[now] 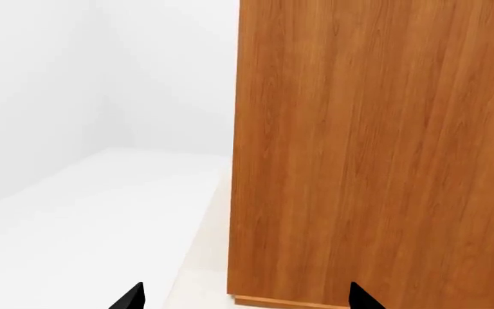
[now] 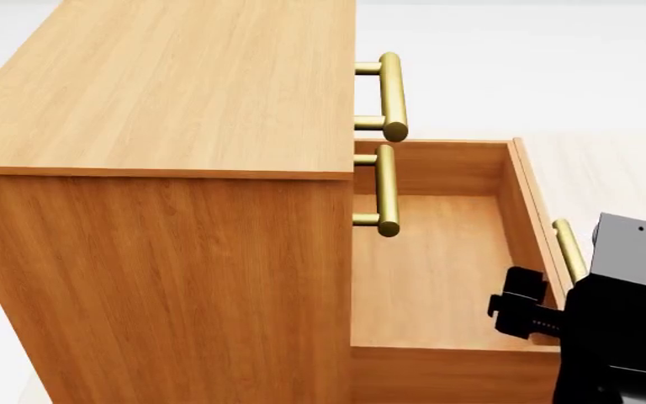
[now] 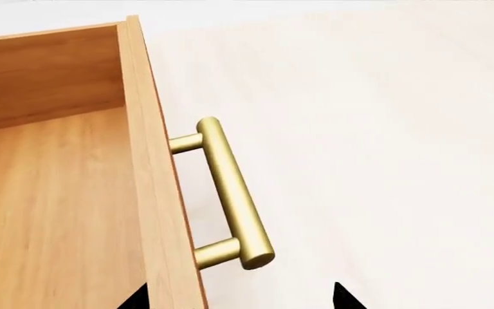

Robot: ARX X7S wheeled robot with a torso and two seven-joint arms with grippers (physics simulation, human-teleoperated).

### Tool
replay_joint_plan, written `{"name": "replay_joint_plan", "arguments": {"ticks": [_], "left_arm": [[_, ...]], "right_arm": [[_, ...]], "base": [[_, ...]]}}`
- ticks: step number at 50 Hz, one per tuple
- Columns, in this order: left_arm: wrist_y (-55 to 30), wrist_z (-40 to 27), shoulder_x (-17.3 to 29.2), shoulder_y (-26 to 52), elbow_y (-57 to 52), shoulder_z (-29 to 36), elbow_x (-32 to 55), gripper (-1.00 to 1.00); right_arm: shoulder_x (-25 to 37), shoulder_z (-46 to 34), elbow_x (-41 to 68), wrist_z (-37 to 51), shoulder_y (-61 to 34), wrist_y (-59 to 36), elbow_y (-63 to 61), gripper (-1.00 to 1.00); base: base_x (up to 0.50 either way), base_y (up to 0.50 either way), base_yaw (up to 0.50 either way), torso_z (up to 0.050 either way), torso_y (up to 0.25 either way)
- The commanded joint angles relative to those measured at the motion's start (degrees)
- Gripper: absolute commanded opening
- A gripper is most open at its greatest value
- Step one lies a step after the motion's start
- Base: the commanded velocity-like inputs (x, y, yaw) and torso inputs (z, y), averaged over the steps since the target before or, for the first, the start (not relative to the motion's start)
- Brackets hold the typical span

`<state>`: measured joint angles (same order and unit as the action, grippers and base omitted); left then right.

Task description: Put the bowl in the bottom drawer of the cabinet and close it.

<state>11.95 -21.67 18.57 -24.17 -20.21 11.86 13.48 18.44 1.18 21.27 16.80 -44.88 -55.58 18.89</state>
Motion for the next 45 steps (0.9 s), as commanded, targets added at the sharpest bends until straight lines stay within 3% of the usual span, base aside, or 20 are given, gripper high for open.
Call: {"name": "replay_joint_plan", "arguments": {"ticks": [1,30,45], "left_arm": [[0.03,-0.28,0.19,-0.12,-0.22,0.20,0.01,1.00],[0.61,-0.70,0.58,0.03,0.27,0.69,-0.01,1.00],[0.18,-1.00,0.90,0.20,0.09,0.95,0.17,1.00]], "right_arm": [[1.19,0.62,-2.36,1.52,0.53,1.10,0.77,1.00],[2.01,1.70,-3.98,3.75,-0.72,4.88,6.05,1.00],[3.21,6.01,2.22,1.30,3.03,2.62,-13.16,1.00]], "base": [[0.00,0.00,0.00,0.000,0.000],[0.00,0.00,0.00,0.000,0.000],[0.00,0.00,0.00,0.000,0.000]]}}
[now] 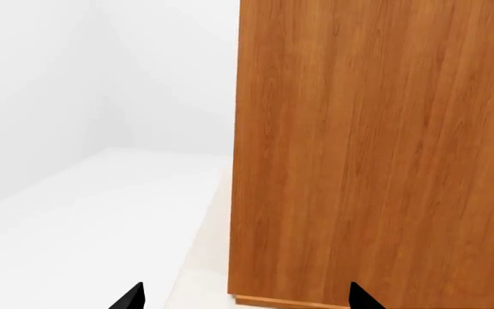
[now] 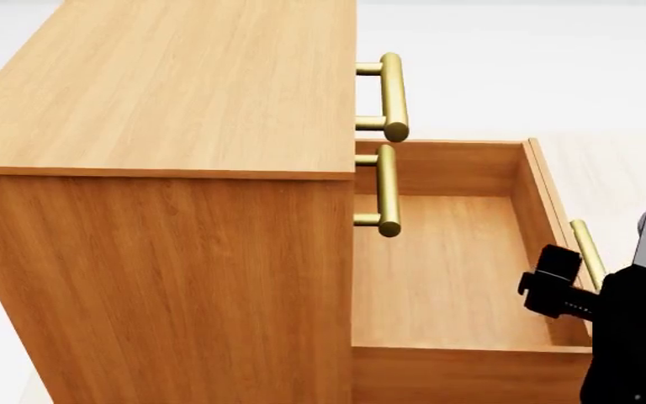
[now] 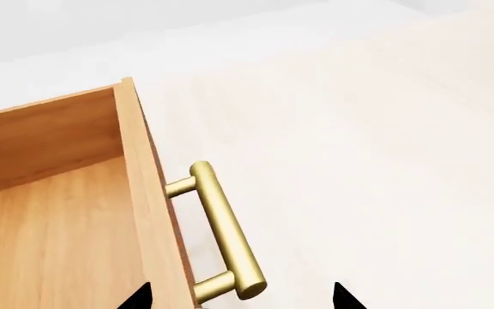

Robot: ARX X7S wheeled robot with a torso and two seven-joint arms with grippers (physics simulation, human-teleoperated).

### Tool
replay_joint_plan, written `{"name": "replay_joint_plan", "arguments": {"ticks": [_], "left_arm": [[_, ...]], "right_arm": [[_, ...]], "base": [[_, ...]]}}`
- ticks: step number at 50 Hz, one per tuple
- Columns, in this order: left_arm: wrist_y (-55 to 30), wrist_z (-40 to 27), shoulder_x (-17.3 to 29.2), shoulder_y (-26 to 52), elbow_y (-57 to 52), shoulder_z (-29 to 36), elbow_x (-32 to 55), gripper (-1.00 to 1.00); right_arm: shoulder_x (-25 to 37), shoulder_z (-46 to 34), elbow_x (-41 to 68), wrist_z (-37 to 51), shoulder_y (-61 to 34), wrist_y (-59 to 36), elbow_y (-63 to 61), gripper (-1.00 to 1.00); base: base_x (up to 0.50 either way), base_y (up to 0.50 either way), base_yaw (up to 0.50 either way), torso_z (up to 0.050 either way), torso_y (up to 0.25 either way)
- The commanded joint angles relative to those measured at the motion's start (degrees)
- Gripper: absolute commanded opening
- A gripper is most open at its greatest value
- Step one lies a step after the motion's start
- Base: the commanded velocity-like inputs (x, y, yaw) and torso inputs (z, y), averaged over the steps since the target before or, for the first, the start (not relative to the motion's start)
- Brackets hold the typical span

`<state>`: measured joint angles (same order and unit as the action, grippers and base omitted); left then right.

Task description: Put the bowl in the bottom drawer of the cabinet and close it.

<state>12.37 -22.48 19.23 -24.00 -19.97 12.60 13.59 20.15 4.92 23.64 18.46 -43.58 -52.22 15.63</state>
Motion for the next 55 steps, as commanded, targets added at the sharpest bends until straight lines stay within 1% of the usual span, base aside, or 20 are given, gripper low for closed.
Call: {"name": "replay_joint_plan", "arguments": {"ticks": [1,8,14,19,20,21,23,24,27,29,31,33,34,35,37,38,40,41,44,55], "left_arm": [[-0.27,-0.20,0.28,0.02,-0.19,0.24,0.08,1.00],[-0.57,-0.26,0.57,-0.05,-0.62,0.36,0.32,1.00],[0.66,0.37,0.75,-0.17,-0.47,0.30,1.41,1.00],[-0.86,-0.14,1.26,-0.19,-1.26,0.74,0.08,1.00],[-0.22,-0.34,0.89,-0.15,-0.88,0.37,0.63,1.00],[0.00,1.03,1.18,-0.29,-1.33,0.11,4.63,1.00],[0.68,1.17,1.30,-0.45,-1.06,0.37,3.43,1.00],[3.51,1.71,0.49,-0.25,2.02,0.94,1.30,1.00],[1.34,0.86,0.95,-0.09,0.18,0.82,1.26,1.00],[3.84,1.56,0.27,0.10,3.04,1.10,0.78,1.00],[1.69,0.84,0.90,0.01,0.60,0.97,0.87,1.00],[3.80,1.45,0.34,0.18,3.14,1.33,0.28,1.00],[2.56,1.11,0.72,0.08,1.71,1.23,0.51,1.00],[1.07,0.66,1.16,-0.01,0.02,1.10,0.78,1.00],[0.89,0.60,1.29,-0.10,-0.36,1.14,0.81,1.00],[2.78,1.26,0.85,0.07,1.73,1.35,0.66,1.00],[3.41,1.41,0.66,0.19,2.60,1.44,0.57,1.00],[1.57,0.93,1.26,-0.02,0.41,1.33,0.97,1.00],[3.81,1.64,0.67,0.27,3.18,1.59,0.72,1.00],[4.16,1.48,0.65,0.43,3.68,1.75,0.67,1.00]], "right_arm": [[1.70,1.97,-0.22,-0.47,1.87,-0.77,-10.48,1.00],[2.16,2.29,0.49,-0.73,2.33,-0.83,-13.77,1.00],[2.25,2.27,-0.64,0.07,2.96,1.59,-14.69,1.00],[2.31,3.23,-1.51,1.46,3.41,3.36,-15.39,1.00],[2.38,3.20,-2.08,1.84,3.71,4.36,-15.72,1.00],[2.93,2.78,-2.92,2.61,3.87,4.12,-16.53,1.00],[3.07,3.09,-3.28,3.29,4.07,4.39,-17.22,1.00],[3.52,2.99,-3.66,3.56,4.19,4.42,-17.82,1.00],[3.82,3.40,-3.64,3.77,4.49,4.50,-18.75,1.00],[4.19,3.43,-4.67,4.60,5.12,5.83,-19.79,1.00],[4.41,3.88,-4.10,4.50,5.02,4.79,-20.31,1.00],[4.75,3.90,-4.69,5.12,5.44,5.03,-20.97,1.00],[4.73,4.13,-4.57,5.13,5.59,5.09,-21.17,1.00],[4.74,4.46,-4.81,6.41,5.08,3.29,-21.03,1.00],[4.23,5.30,-5.39,6.96,5.66,6.23,-20.97,1.00],[4.55,4.51,-7.39,8.04,6.17,8.58,-20.96,1.00],[4.63,4.65,-7.16,7.93,6.20,8.18,-20.87,1.00],[4.58,4.78,-7.53,8.41,6.24,8.56,-20.62,1.00],[4.49,5.17,-8.18,9.26,6.16,9.37,-19.34,1.00],[4.03,7.38,-9.74,13.23,5.51,9.75,-17.31,1.00]], "base": [[0.00,0.00,0.00,0.000,0.000],[0.00,0.00,0.00,0.000,0.000],[0.00,0.00,0.00,0.000,0.000],[0.00,0.00,0.00,0.000,0.000],[0.00,0.00,0.00,0.000,0.000],[0.00,0.00,0.00,0.000,0.000],[0.00,0.00,0.00,0.000,0.000],[0.00,0.00,0.00,0.000,0.000],[0.00,0.00,0.00,0.000,0.000],[0.00,0.00,0.00,0.000,0.000],[0.00,0.00,0.00,0.000,0.000],[0.00,0.00,0.00,0.000,0.000],[0.00,0.00,0.00,0.000,0.000],[0.00,0.00,0.00,0.000,0.000],[0.00,0.00,0.00,0.000,0.000],[0.00,0.00,0.00,0.000,0.000],[0.00,0.00,0.00,0.000,0.000],[0.00,0.00,0.00,0.000,0.000],[0.00,0.00,0.00,0.000,0.000],[0.00,0.00,0.00,0.000,0.000]]}}
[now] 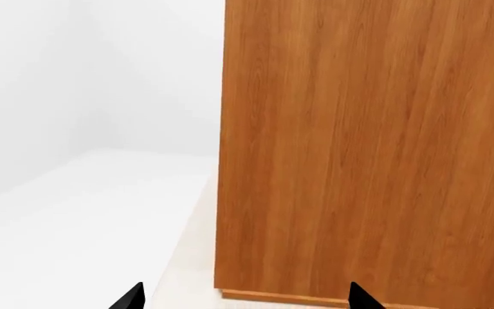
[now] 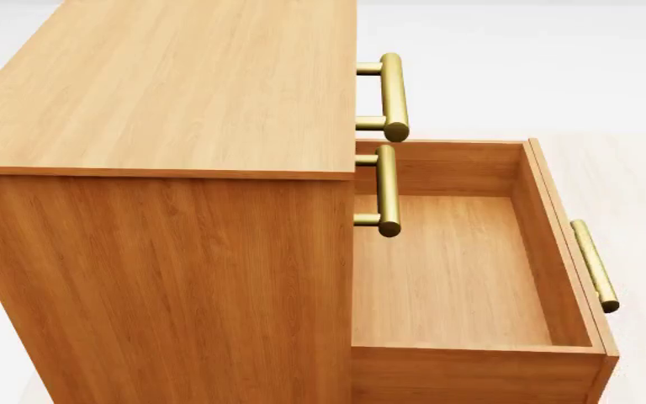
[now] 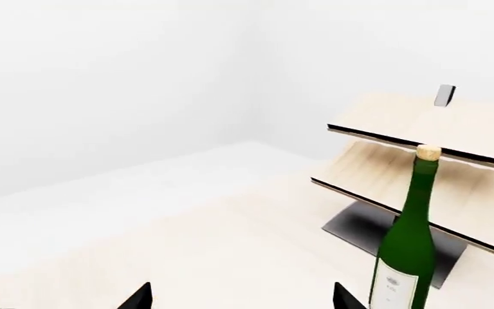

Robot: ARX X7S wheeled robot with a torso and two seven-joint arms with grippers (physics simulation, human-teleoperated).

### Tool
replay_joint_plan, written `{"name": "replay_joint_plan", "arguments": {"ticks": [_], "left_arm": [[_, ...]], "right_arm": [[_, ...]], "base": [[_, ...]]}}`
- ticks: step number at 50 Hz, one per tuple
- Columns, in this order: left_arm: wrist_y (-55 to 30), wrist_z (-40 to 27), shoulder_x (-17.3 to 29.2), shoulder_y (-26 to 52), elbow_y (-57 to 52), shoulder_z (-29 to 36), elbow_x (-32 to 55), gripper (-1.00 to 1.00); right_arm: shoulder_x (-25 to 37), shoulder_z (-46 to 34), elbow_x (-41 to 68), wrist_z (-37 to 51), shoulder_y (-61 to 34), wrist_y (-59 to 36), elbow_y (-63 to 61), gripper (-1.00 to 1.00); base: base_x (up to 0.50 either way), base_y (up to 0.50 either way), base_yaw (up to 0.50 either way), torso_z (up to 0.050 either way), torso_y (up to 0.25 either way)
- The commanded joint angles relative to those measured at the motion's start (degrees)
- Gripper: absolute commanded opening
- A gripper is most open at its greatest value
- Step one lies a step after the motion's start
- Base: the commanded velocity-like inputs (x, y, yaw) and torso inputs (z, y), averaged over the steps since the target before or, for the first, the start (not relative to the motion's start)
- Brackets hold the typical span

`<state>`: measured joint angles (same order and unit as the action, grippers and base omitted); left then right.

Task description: Put the bowl in the bottom drawer of the cabinet and close it.

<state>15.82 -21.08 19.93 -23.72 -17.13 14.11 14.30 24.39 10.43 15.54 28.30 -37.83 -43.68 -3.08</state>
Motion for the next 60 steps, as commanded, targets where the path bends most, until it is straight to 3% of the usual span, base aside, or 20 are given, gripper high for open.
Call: {"name": "replay_joint_plan", "arguments": {"ticks": [1,7,15,19,34,36,55,60], "left_arm": [[0.76,0.05,-0.04,0.15,0.88,0.30,-0.19,1.00],[-2.48,-1.06,0.99,-0.13,-2.99,0.12,0.19,1.00],[0.68,-0.51,0.05,0.33,0.89,0.33,-0.24,1.00],[-2.44,-1.48,1.03,-0.01,-2.80,0.07,0.45,1.00],[-2.04,-1.79,1.24,-0.26,-2.84,0.38,-0.12,1.00],[1.31,-0.83,0.32,0.15,1.20,0.71,-0.63,1.00],[-1.77,-2.06,1.41,0.23,-2.43,0.60,0.65,1.00],[-1.81,-1.88,1.62,0.15,-2.49,0.79,0.93,1.00]], "right_arm": [[-0.22,2.03,-1.69,3.52,-0.18,1.41,1.46,1.00],[-0.47,3.33,-2.44,5.76,-0.67,1.27,2.54,1.00],[-0.63,4.44,-3.18,7.58,-0.74,1.73,4.07,1.00],[-0.58,5.10,-3.39,8.42,-0.79,1.65,4.16,1.00],[-0.33,7.75,-3.99,10.68,0.14,2.26,6.26,1.00],[-0.02,7.94,-4.92,11.60,0.30,3.39,7.05,1.00],[-0.29,12.45,-7.77,18.72,0.46,6.33,12.36,1.00],[0.18,10.54,-9.36,19.46,0.19,5.13,12.98,1.00]], "base": [[0.00,0.00,0.00,0.000,0.000],[0.00,0.00,0.00,0.000,0.000],[0.00,0.00,0.00,0.000,0.000],[0.00,0.00,0.00,0.000,0.000],[0.00,0.00,0.00,0.000,0.000],[0.00,0.00,0.00,0.000,0.000],[0.00,0.00,0.00,0.000,0.000],[0.00,0.00,0.00,0.000,0.000]]}}
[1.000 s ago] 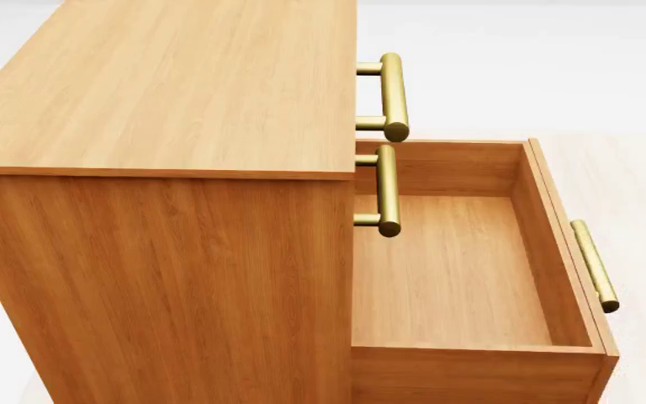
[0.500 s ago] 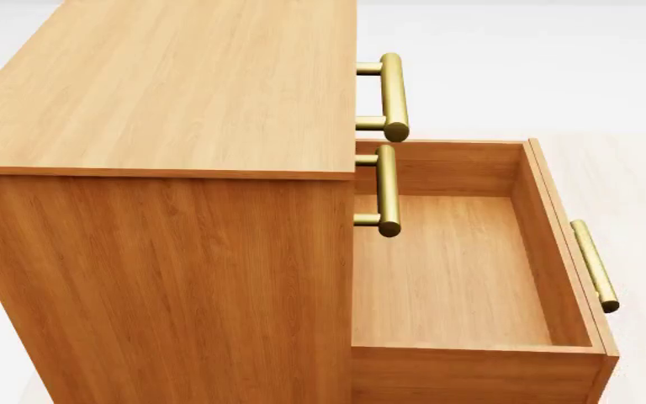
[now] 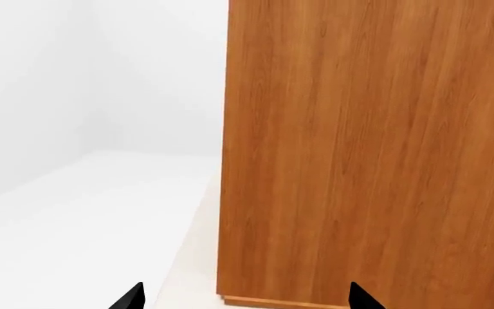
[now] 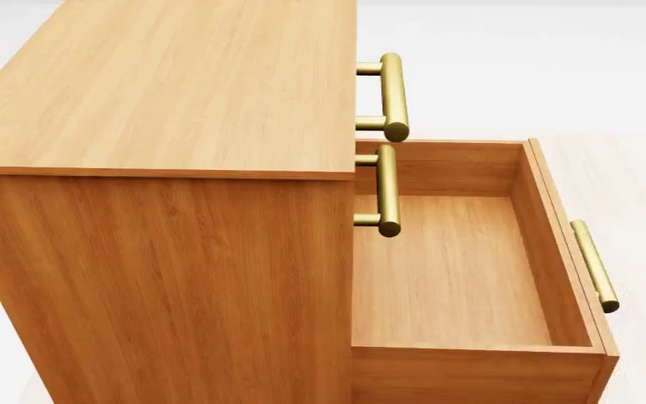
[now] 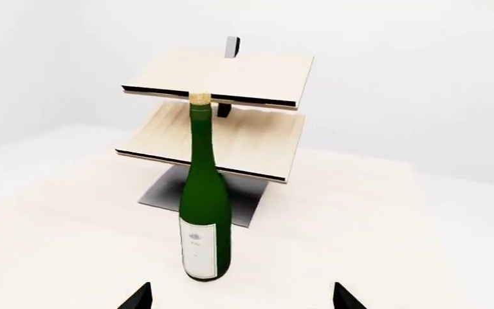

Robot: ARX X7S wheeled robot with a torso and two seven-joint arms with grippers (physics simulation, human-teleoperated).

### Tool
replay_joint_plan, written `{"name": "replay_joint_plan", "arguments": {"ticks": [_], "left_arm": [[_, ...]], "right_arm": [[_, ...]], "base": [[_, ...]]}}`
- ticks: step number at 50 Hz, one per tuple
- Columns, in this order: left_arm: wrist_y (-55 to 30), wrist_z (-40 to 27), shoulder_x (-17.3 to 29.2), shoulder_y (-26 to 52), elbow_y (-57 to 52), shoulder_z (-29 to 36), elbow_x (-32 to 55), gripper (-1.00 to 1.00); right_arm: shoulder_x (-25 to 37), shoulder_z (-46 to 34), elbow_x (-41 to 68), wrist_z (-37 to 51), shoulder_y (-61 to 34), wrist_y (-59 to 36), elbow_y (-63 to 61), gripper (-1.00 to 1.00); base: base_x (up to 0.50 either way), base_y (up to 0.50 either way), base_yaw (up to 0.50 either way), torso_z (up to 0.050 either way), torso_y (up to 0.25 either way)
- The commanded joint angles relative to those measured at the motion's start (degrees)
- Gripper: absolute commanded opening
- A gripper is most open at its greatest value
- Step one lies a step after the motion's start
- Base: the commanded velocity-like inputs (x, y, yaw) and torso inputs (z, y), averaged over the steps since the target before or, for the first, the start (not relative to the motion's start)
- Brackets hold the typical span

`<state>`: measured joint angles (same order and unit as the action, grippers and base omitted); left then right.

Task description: Put the bowl in the bottom drawer of the cabinet and close it.

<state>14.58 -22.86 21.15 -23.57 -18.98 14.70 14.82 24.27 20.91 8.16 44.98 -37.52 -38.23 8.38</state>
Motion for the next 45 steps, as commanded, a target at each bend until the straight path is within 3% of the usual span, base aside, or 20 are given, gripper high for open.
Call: {"name": "replay_joint_plan", "arguments": {"ticks": [1,4,23,45], "left_arm": [[1.06,0.37,-0.14,0.25,1.42,0.35,0.16,1.00],[2.29,0.66,-0.54,0.50,3.04,0.51,-0.13,1.00],[2.61,0.48,-0.26,0.39,3.14,0.72,0.12,1.00],[2.85,0.25,0.01,0.48,3.21,0.96,0.39,1.00]], "right_arm": [[0.33,-0.06,-1.69,2.33,-0.20,-0.89,1.69,1.00],[-0.92,4.08,5.15,-2.90,-1.65,-4.99,3.76,1.00],[-0.77,3.80,5.40,-3.12,-1.42,-6.92,4.59,1.00],[-0.98,4.66,3.05,2.36,-2.83,-8.61,7.08,1.00]], "base": [[0.00,0.00,0.00,0.000,0.000],[0.00,0.00,0.00,0.000,0.000],[0.00,0.00,0.00,0.000,0.000],[0.00,0.00,0.00,0.000,0.000]]}}
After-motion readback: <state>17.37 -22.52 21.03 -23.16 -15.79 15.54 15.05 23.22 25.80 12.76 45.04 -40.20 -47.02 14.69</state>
